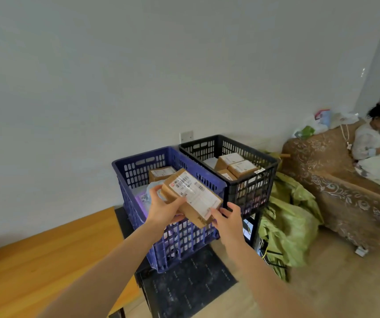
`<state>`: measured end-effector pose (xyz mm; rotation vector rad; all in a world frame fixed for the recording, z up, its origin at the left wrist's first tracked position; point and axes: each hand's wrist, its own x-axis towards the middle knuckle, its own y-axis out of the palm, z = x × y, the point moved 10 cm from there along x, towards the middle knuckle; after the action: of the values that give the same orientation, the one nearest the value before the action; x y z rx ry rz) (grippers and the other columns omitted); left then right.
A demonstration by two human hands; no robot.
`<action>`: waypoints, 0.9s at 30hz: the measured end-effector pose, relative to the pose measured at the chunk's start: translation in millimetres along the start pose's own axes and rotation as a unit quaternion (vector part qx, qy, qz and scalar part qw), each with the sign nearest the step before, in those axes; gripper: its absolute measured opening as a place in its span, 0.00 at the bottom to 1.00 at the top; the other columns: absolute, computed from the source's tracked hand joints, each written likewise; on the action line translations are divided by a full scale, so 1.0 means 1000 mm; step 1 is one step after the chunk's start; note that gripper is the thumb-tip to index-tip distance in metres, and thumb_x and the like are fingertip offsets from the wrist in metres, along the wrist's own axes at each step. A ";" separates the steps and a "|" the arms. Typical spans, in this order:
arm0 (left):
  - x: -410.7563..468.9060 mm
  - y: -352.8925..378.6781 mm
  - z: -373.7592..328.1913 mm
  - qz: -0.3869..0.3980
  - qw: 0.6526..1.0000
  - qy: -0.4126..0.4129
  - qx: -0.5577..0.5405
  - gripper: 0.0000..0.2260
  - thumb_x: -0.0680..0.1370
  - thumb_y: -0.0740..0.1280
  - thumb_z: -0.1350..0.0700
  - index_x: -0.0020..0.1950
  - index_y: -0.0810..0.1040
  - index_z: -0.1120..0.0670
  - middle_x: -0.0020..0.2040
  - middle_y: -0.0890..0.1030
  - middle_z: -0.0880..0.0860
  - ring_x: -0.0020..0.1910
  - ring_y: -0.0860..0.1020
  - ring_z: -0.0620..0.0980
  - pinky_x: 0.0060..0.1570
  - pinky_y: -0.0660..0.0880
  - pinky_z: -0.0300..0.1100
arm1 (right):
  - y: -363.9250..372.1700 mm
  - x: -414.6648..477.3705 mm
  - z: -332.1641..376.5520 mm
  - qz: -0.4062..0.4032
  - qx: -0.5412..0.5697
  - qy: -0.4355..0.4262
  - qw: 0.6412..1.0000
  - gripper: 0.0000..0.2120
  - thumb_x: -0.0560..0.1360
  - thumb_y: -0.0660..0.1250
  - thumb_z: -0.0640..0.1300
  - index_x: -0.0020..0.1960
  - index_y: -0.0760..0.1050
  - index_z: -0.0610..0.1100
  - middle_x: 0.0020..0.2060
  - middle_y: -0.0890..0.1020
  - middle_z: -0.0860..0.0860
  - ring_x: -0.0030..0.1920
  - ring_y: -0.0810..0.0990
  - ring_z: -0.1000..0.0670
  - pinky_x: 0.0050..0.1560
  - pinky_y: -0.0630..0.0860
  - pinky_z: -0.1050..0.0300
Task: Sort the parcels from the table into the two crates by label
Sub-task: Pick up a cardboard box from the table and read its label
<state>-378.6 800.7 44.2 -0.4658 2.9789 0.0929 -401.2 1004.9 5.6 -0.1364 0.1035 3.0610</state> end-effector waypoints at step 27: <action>0.156 -0.042 0.046 -0.105 0.974 -0.097 0.178 0.24 0.73 0.73 0.49 0.67 0.71 0.50 0.59 0.77 0.54 0.51 0.81 0.53 0.47 0.81 0.45 | 0.080 0.217 -0.007 0.174 -0.225 0.000 0.959 0.20 0.74 0.65 0.33 0.64 0.71 0.42 0.54 0.81 0.46 0.50 0.79 0.48 0.41 0.74 0.59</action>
<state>-507.7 718.1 -23.9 -0.6729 2.6536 -0.3868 -622.3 940.8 -16.2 -0.1578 -0.6425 3.3733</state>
